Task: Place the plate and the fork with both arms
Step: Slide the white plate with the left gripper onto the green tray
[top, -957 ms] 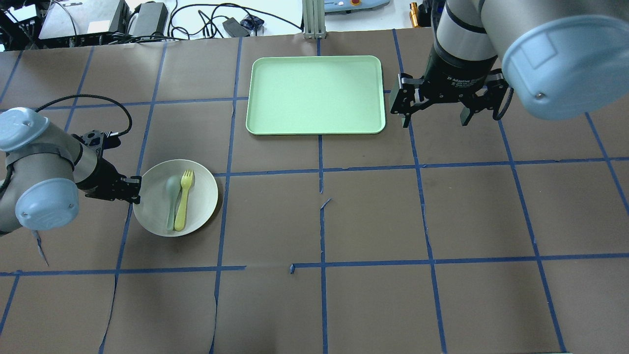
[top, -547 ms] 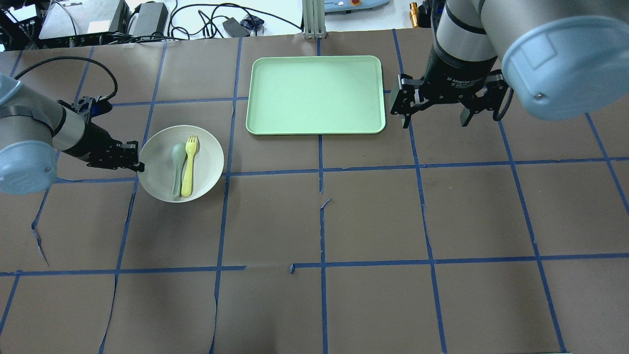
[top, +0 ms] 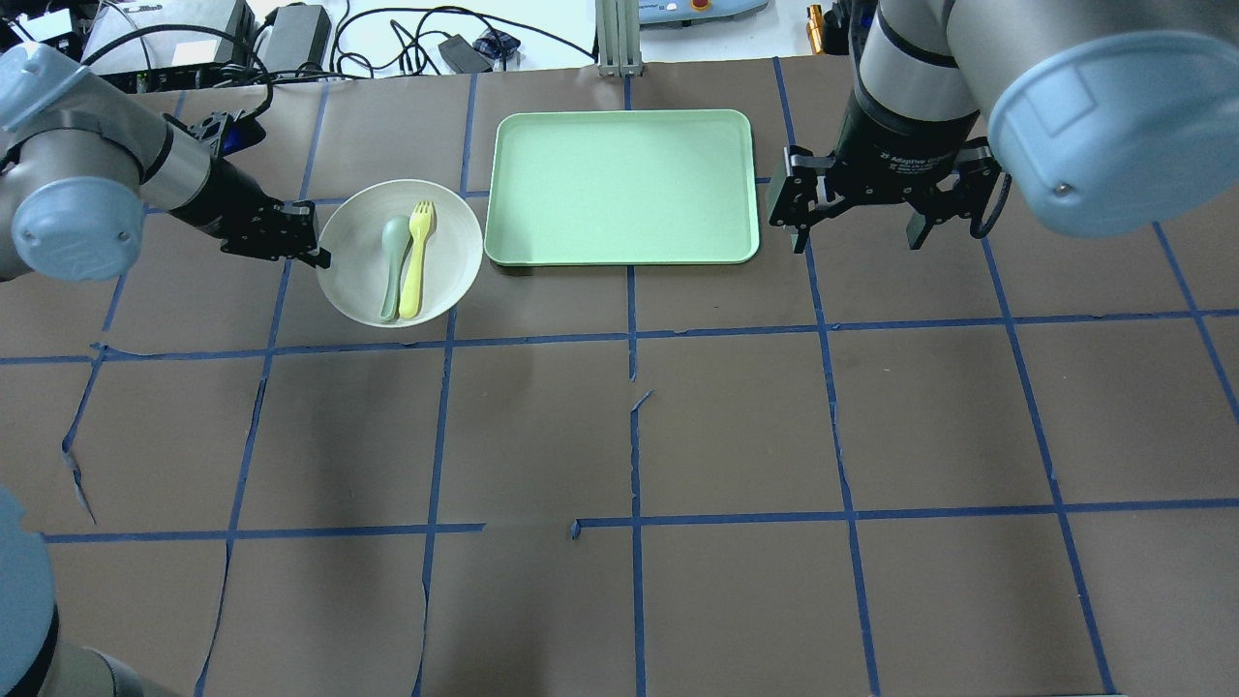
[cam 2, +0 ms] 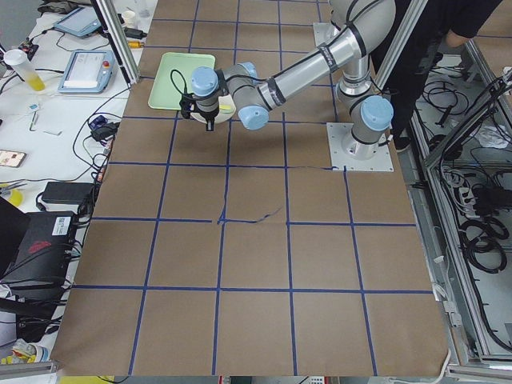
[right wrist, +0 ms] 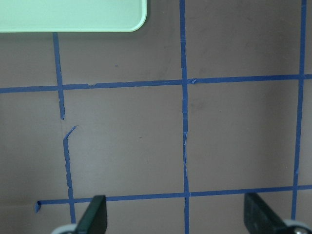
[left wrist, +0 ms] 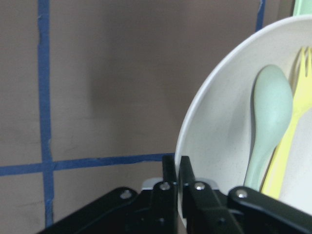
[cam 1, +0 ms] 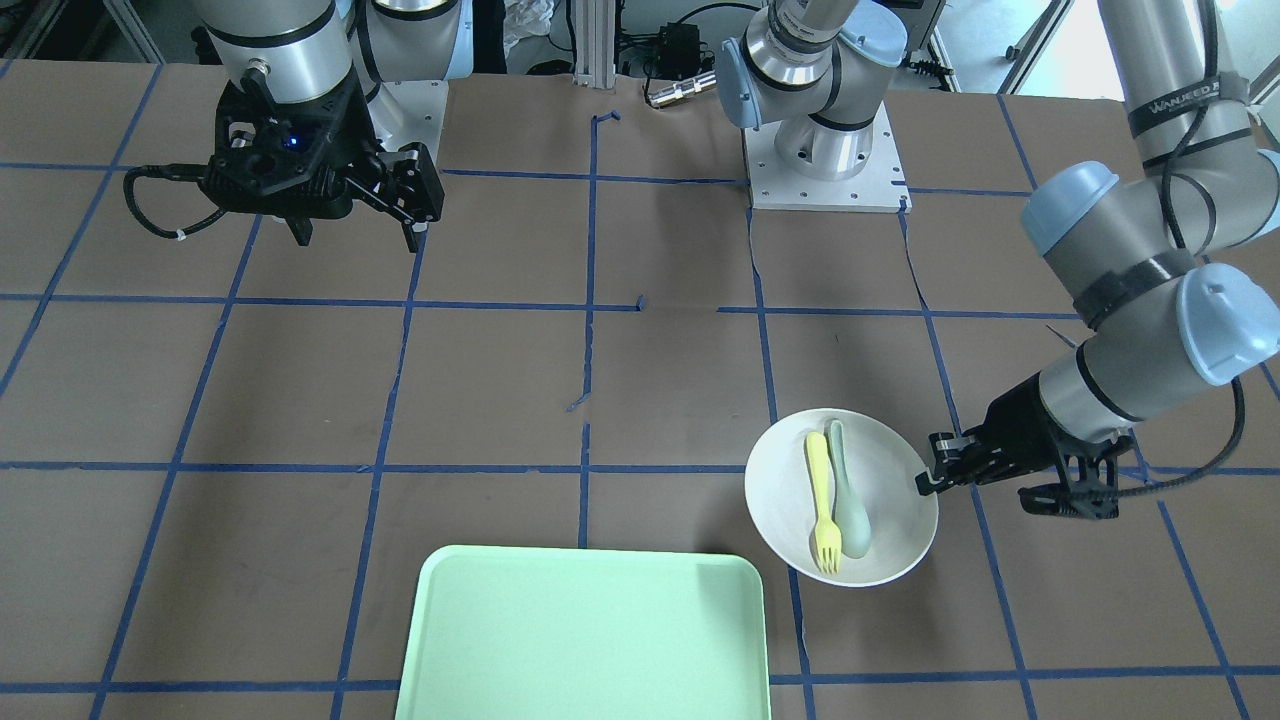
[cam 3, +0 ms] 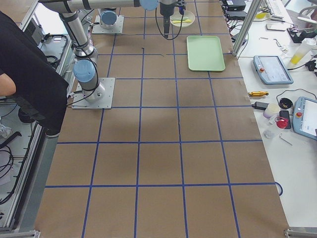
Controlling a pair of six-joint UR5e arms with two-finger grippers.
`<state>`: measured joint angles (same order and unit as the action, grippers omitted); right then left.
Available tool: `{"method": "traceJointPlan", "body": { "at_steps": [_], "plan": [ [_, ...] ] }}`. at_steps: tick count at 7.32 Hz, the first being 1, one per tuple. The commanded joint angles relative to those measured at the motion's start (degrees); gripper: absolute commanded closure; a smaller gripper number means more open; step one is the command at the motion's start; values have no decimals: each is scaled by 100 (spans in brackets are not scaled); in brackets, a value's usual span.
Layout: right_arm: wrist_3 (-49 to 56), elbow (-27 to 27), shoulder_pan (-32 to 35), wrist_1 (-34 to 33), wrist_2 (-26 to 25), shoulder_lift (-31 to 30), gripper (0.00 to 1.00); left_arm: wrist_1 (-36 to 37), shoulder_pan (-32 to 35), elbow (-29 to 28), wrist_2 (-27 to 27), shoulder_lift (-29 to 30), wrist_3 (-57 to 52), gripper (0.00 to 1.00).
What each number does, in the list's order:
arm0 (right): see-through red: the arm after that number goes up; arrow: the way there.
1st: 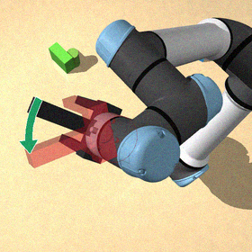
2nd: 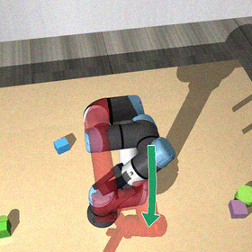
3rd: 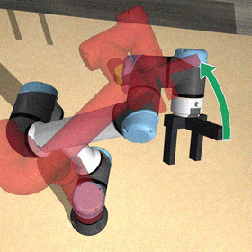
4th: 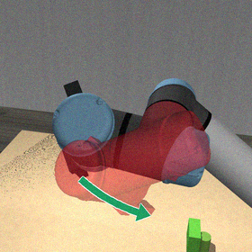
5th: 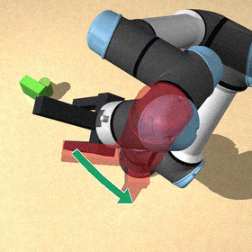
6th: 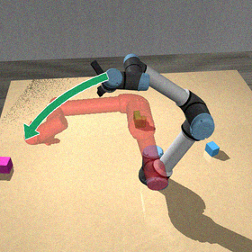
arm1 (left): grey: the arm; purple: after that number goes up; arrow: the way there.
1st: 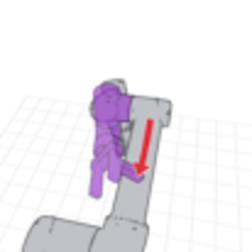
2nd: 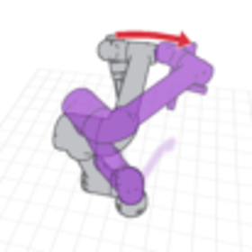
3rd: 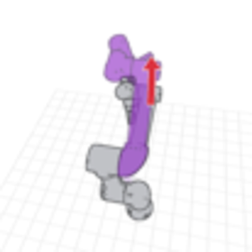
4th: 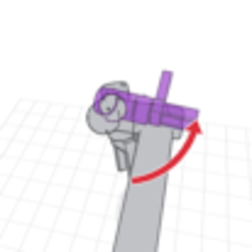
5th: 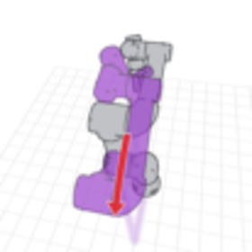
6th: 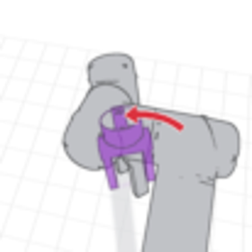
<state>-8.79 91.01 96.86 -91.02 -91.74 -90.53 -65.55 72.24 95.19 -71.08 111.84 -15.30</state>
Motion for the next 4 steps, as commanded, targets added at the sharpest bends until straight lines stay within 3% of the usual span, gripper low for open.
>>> {"method": "traceJointPlan", "body": {
  "at_steps": [1,4],
  "plan": [
    [0,14,0,-4,7,0,0,-90,648,-1147,208,1001,649,100],
    [0,23,0,-4,7,0,0,-107,1308,-2572,410,2084,1281,100]
  ]
}}
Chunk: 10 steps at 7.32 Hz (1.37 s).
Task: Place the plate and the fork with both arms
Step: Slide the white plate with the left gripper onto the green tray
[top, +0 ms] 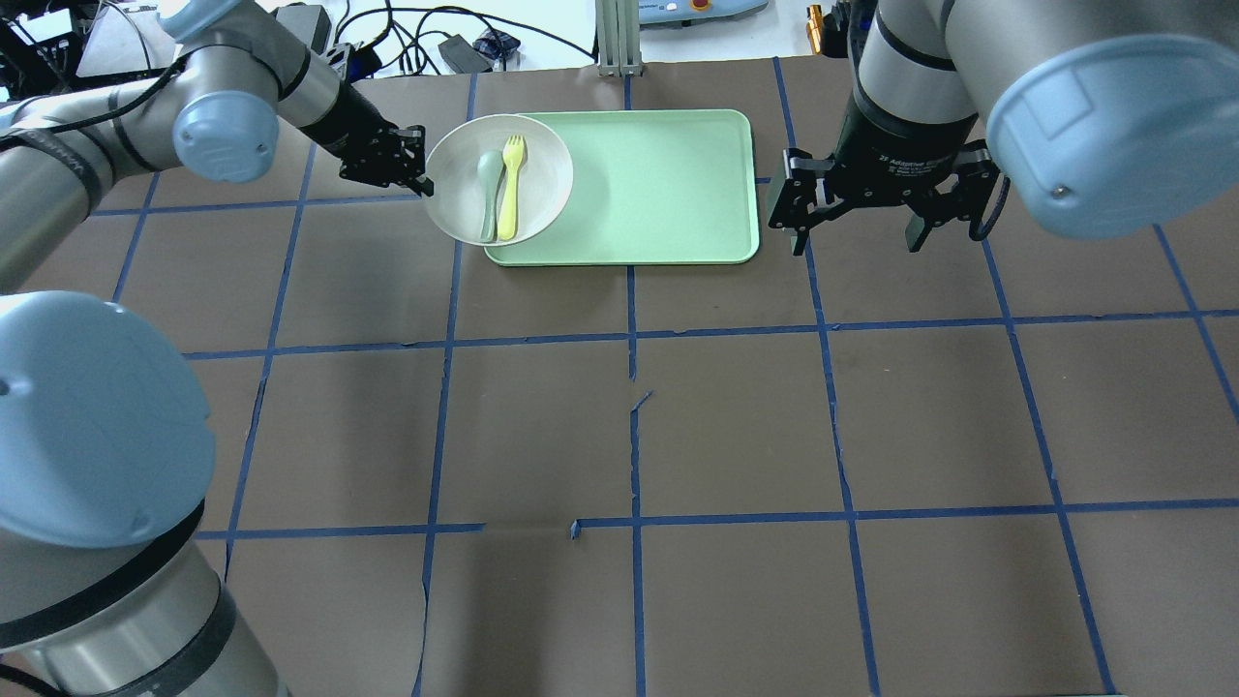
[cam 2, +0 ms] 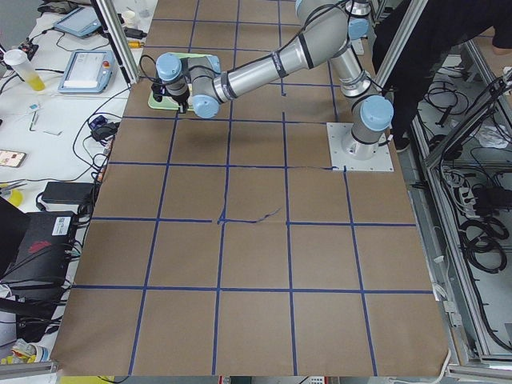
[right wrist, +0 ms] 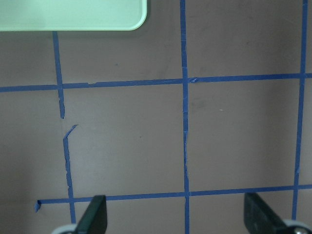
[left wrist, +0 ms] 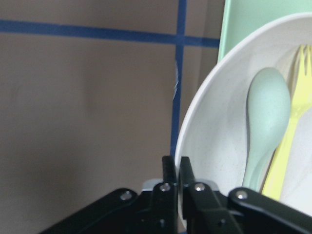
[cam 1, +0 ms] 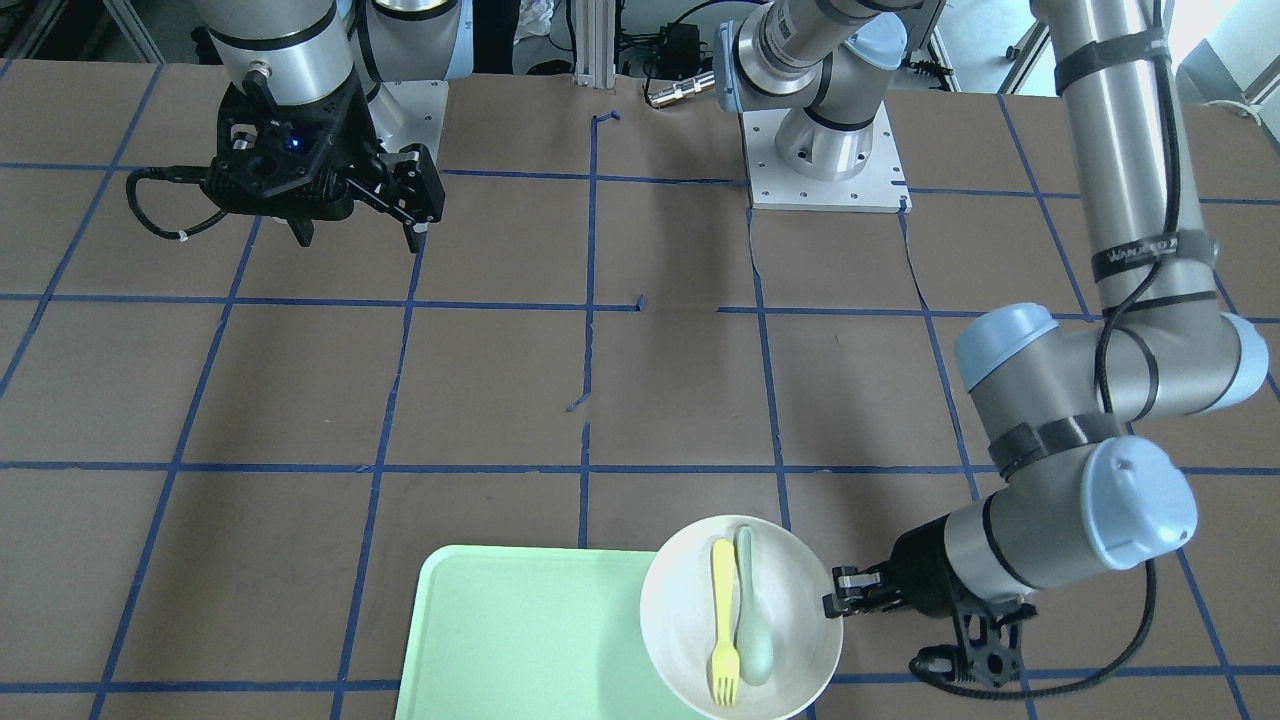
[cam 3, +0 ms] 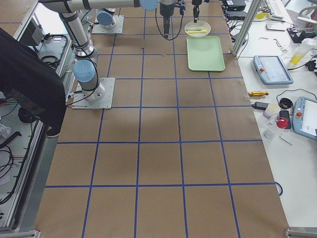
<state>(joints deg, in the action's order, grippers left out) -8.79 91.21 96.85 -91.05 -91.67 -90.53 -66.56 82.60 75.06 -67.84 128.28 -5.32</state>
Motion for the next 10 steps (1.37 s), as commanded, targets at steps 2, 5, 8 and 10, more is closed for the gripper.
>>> {"method": "traceJointPlan", "body": {
  "at_steps": [2,5,8,10],
  "plan": [
    [0,19,0,0,0,0,0,-6,624,-983,104,785,392,100],
    [0,20,9,8,0,0,0,55,898,-1055,95,1006,321,100],
    [0,20,9,8,0,0,0,108,977,-1134,95,1155,462,100],
    [0,20,9,17,0,0,0,292,978,-1134,139,1217,488,71]
  ]
}}
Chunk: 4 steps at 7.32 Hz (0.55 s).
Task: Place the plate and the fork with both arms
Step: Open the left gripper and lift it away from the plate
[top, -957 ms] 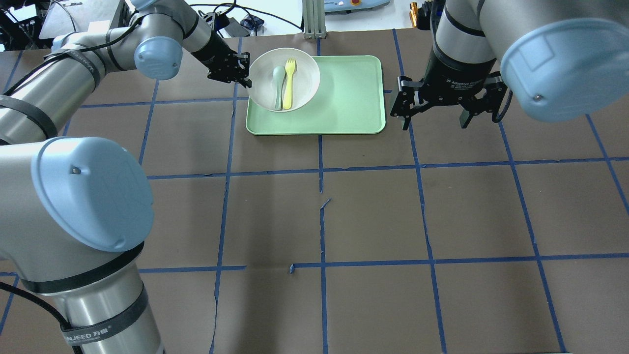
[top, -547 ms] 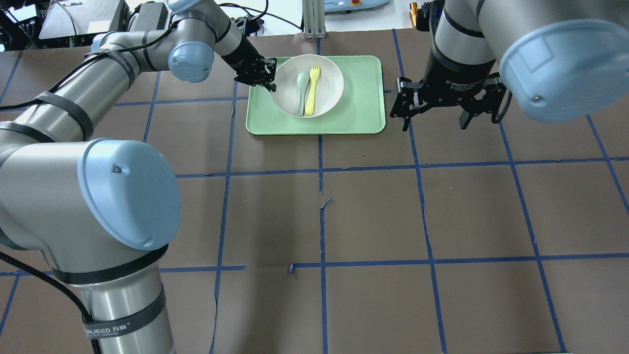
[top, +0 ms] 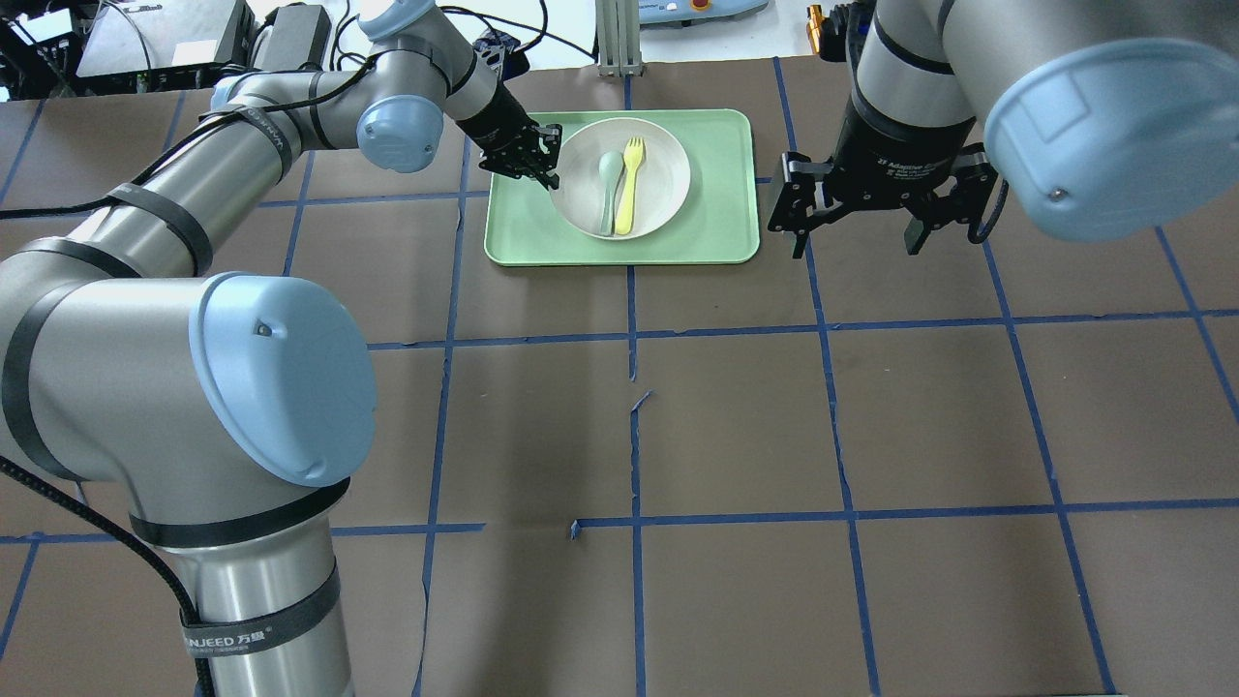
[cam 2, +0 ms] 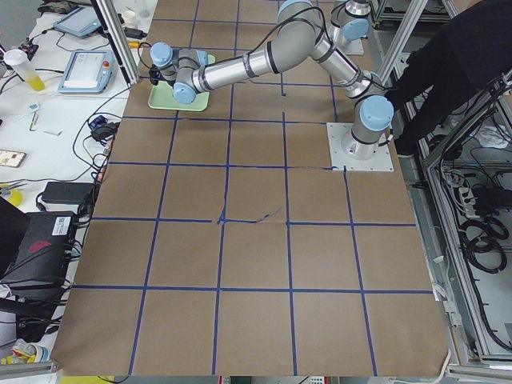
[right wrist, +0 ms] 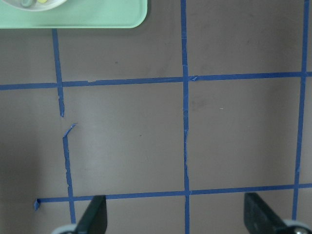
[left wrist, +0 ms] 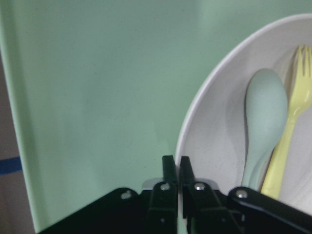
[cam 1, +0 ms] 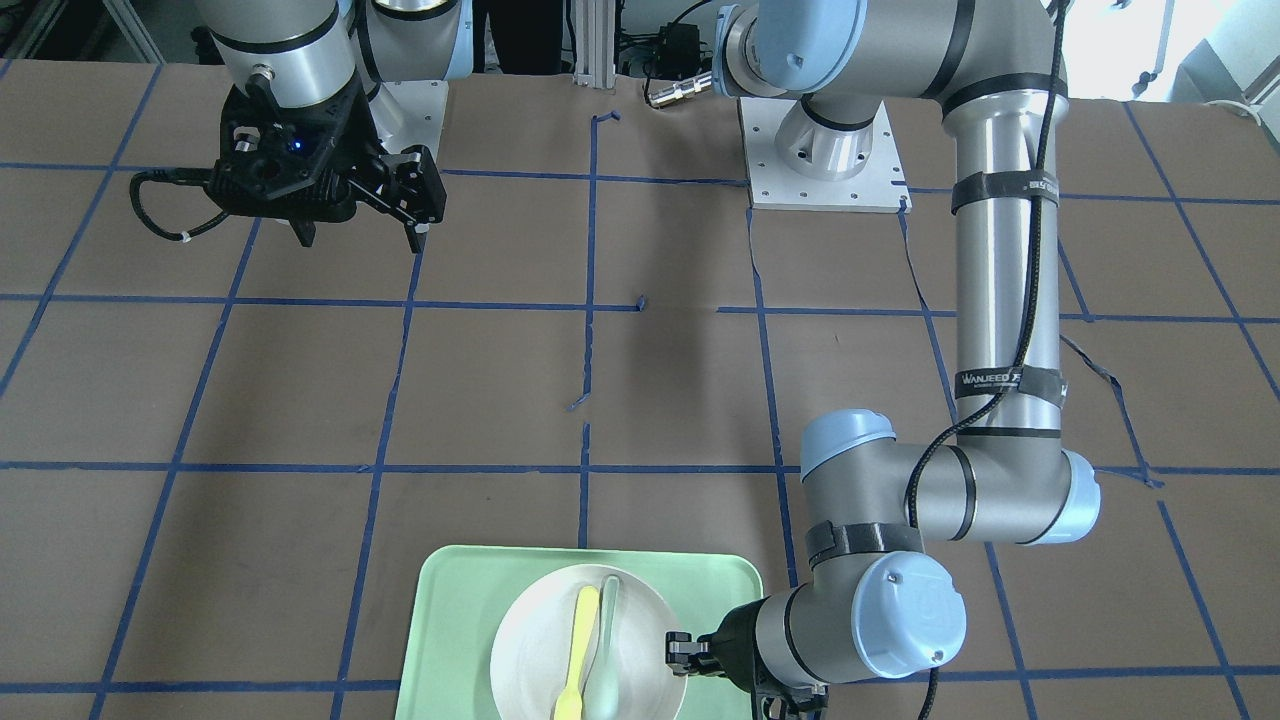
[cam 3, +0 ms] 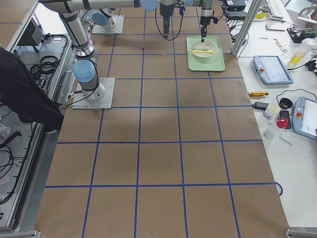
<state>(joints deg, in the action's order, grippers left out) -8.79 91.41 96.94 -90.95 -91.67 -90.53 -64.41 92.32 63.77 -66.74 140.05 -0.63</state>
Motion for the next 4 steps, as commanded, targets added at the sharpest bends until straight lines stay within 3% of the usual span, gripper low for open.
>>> {"method": "traceJointPlan", "body": {
  "at_steps": [1,2,4],
  "plan": [
    [0,0,0,-2,0,0,0,174,-4,38,369,31,2,27],
    [0,0,0,-2,0,0,0,175,-4,47,381,14,-16,2],
    [0,-9,0,-2,0,0,0,88,-117,274,329,-467,-87,0]
  ]
}}
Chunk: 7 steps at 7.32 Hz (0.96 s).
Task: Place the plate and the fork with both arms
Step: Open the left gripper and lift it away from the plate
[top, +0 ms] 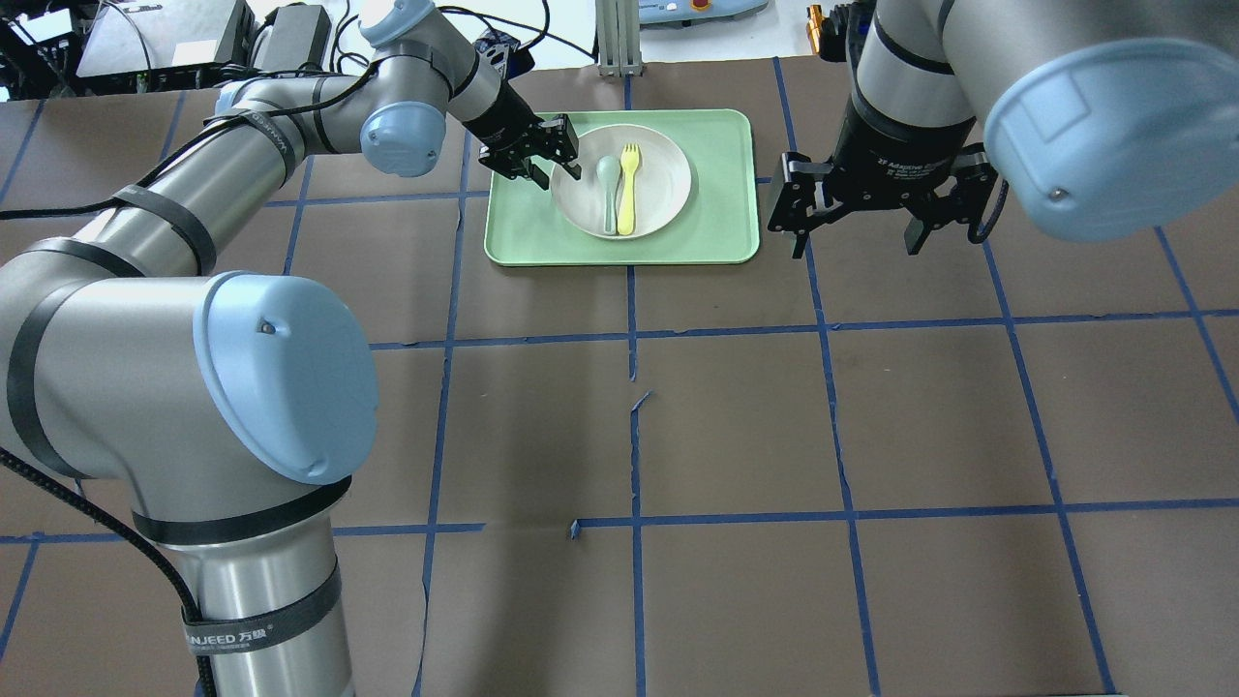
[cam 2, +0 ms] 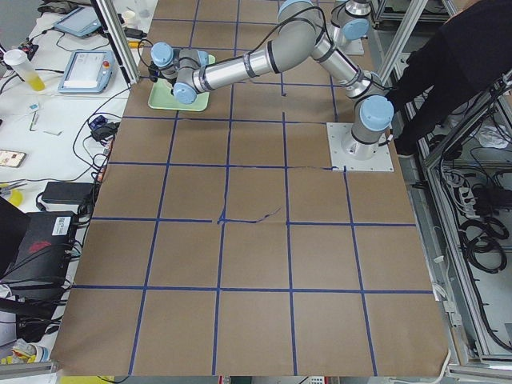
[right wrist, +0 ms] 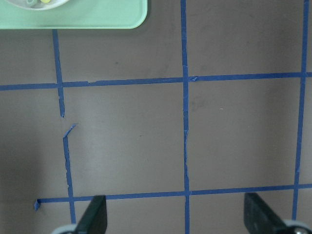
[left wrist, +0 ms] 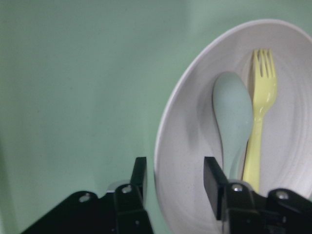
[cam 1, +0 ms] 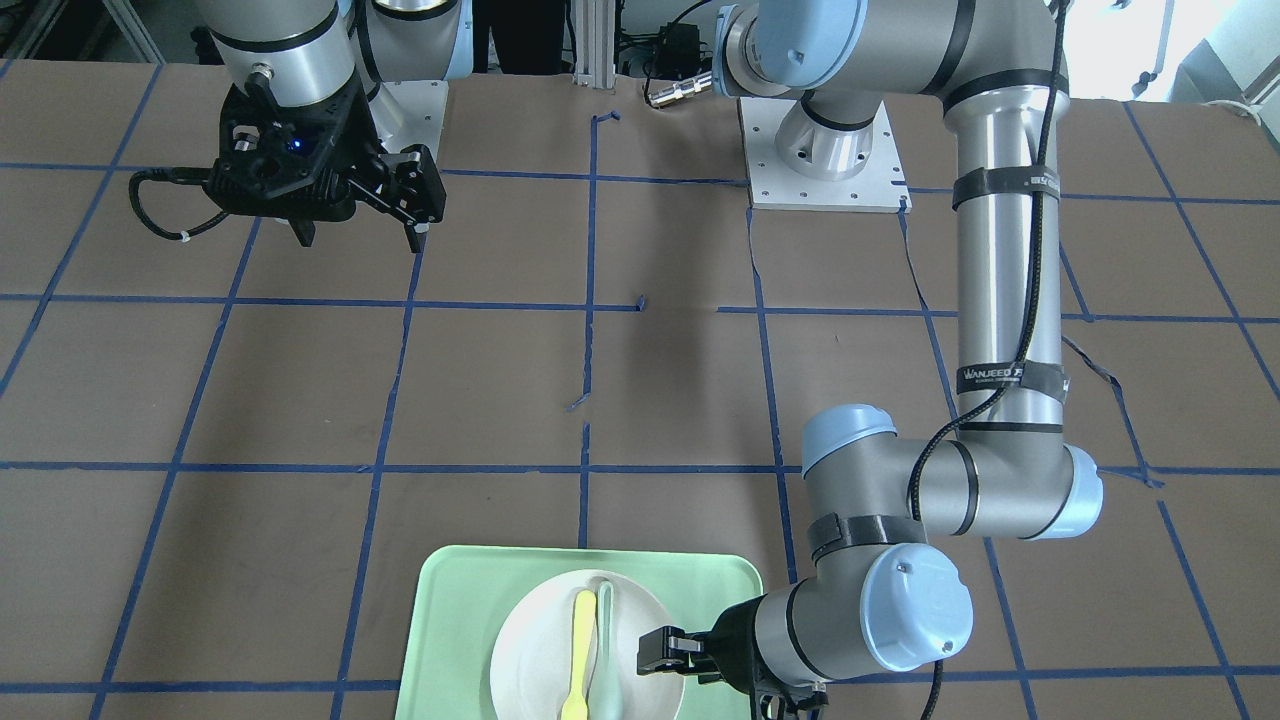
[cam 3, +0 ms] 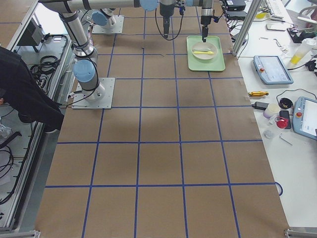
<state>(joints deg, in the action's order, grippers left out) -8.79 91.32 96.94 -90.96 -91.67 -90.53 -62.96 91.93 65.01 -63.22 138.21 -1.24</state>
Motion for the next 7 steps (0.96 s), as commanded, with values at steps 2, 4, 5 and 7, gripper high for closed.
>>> {"method": "traceJointPlan", "body": {
  "at_steps": [2,4,5,7],
  "plan": [
    [0,0,0,0,0,0,0,-128,-473,1236,-241,-1291,-51,0],
    [-9,9,0,8,-9,0,0,-146,-510,2284,-1408,-2434,-60,0],
    [-17,9,0,8,-9,0,0,-198,-475,2567,-1717,-2988,-34,0],
    [-9,27,17,8,-44,-9,0,-967,-343,2832,-1781,-3999,115,0]
  ]
}}
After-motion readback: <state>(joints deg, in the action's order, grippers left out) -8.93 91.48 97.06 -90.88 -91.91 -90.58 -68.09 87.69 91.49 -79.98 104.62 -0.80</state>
